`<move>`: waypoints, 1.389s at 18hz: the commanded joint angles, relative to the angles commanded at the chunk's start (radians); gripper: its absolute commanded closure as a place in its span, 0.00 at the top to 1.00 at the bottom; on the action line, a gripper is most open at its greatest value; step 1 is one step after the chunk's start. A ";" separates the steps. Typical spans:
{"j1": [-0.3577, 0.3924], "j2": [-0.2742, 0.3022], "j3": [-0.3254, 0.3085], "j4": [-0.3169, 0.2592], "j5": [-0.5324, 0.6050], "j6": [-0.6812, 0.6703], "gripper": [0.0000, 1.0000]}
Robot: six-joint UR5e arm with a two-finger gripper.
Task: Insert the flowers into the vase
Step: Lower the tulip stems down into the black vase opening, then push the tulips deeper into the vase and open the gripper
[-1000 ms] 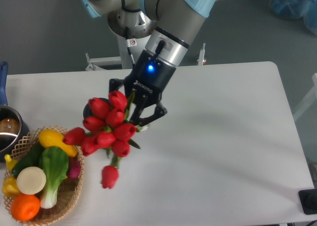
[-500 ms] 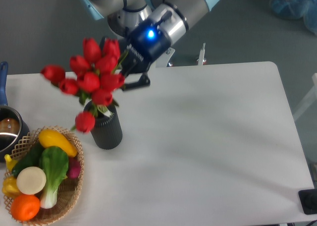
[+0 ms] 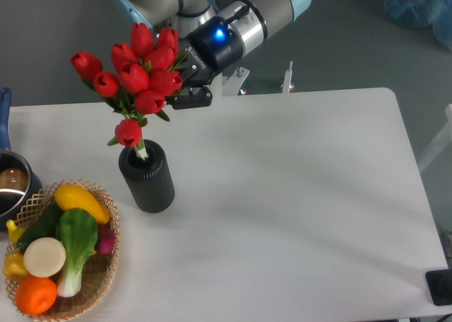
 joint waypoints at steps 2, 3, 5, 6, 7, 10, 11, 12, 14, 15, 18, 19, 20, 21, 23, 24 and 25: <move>-0.002 0.002 -0.012 0.000 0.000 0.000 0.00; -0.003 0.002 -0.015 0.000 0.000 0.000 0.00; -0.006 0.000 -0.021 -0.002 0.002 0.009 0.00; -0.006 -0.003 -0.031 -0.002 0.002 0.032 0.00; -0.006 -0.005 -0.041 -0.003 0.003 0.058 0.00; -0.008 -0.008 -0.096 -0.003 0.009 0.142 0.00; -0.006 -0.006 -0.116 -0.005 0.009 0.182 0.00; -0.005 -0.006 -0.135 -0.005 0.009 0.210 0.00; -0.005 -0.009 -0.147 -0.005 0.012 0.227 0.01; -0.006 -0.012 -0.149 -0.005 0.014 0.229 0.01; -0.008 -0.035 -0.147 -0.003 0.058 0.251 0.03; -0.008 -0.043 -0.150 -0.003 0.078 0.279 0.04; -0.008 -0.052 -0.152 -0.005 0.090 0.305 0.04; -0.008 -0.058 -0.156 -0.005 0.095 0.319 0.05; -0.009 -0.067 -0.163 -0.002 0.104 0.324 0.06; -0.009 -0.072 -0.163 0.000 0.126 0.324 0.06; -0.011 -0.081 -0.163 0.002 0.149 0.327 0.08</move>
